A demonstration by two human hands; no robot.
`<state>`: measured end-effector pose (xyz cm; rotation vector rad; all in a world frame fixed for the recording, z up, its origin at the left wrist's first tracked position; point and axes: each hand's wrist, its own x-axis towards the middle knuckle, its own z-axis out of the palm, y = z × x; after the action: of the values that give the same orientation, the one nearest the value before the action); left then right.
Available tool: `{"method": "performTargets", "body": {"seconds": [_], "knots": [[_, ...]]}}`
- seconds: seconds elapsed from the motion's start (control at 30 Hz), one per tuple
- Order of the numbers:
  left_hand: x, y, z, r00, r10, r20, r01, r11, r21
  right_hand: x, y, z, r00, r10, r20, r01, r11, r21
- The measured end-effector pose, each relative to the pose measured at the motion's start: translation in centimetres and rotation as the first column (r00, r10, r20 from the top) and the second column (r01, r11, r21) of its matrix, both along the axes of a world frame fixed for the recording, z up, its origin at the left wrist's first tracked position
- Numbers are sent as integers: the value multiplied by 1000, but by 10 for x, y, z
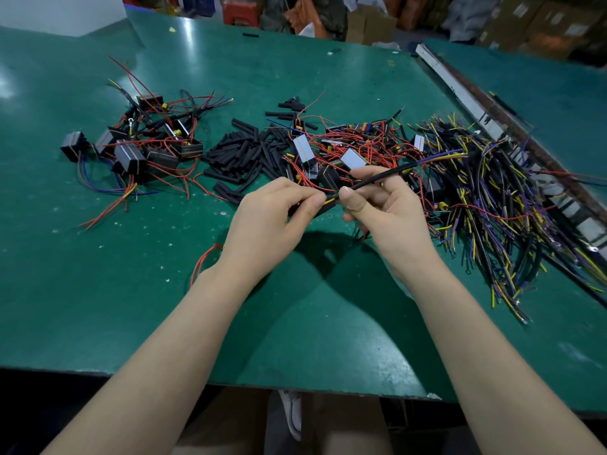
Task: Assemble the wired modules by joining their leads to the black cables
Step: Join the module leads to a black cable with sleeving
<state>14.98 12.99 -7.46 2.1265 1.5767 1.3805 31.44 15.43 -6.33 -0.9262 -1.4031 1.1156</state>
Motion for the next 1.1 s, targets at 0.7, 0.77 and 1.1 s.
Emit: {"method": "performTargets", "body": {"seconds": [0.7,0.77,1.1], "knots": [[-21,-6,37,898,-124,423,308,863,-400,5,-2,0,996,92,7,-91,993,-70],[-31,-1,48,803,18,596,289,862,-416,5,-2,-1,996,77,54,-74,995,-66],[-110,72,103,723,425,545,45,758,-651,6,-4,-14,930,66,361,-94,994,62]]}}
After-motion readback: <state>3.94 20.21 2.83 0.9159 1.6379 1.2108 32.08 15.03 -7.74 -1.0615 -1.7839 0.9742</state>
